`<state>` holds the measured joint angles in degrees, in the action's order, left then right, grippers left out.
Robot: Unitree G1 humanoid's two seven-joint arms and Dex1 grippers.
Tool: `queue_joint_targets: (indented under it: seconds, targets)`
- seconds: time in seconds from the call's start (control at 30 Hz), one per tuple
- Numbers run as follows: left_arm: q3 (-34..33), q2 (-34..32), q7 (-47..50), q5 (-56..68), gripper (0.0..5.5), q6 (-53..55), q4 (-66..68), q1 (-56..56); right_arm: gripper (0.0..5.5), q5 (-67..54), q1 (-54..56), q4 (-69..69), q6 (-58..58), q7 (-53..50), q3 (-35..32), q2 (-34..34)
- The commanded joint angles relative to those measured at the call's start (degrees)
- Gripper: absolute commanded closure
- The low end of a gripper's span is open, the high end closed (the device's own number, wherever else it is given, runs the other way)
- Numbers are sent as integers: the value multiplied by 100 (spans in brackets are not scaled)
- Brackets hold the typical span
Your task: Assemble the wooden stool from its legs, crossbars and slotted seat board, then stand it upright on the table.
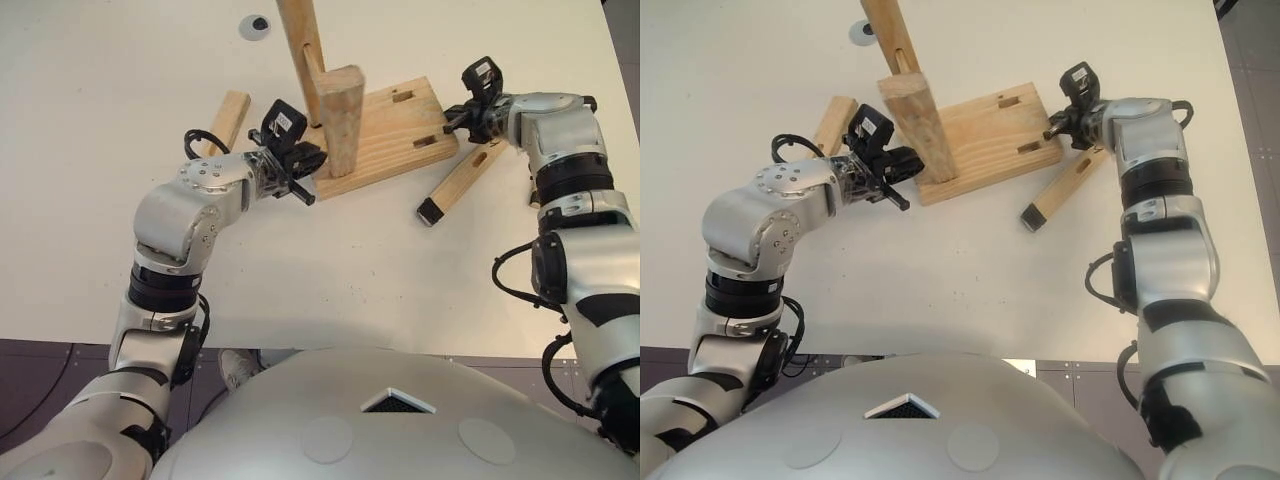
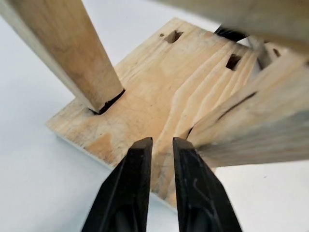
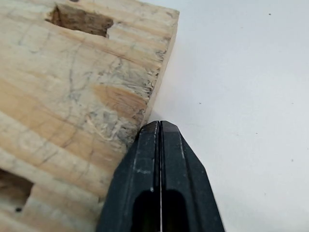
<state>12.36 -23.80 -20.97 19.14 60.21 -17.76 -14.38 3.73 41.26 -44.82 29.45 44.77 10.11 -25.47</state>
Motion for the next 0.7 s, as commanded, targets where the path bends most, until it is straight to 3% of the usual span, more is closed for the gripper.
queue_joint_targets:
  seconds: [0.03,0.17,0.33,0.47,0.6,0.7]
  targets:
    - [-76,-152,-1,-195,477,-161,373,86,550,144,-675,1377,541,561,542,-262]
    - [-79,-236,-128,-410,477,-527,857,-31,550,-124,-1263,3436,906,1555,1095,-786]
    - [-352,-448,-474,-501,477,-1037,1507,-300,550,-269,-1343,4515,1100,2038,1211,-1127]
    - [-782,-639,-425,-660,477,-1510,1978,-728,550,-184,-707,3994,930,1850,918,-1180]
    - [-1240,-1391,-892,-316,477,-743,1071,-591,550,-29,72,2749,180,1610,827,-1014]
    - [-1009,-2176,-1439,-236,477,-222,454,-294,550,-35,244,1742,-319,1303,835,-481]
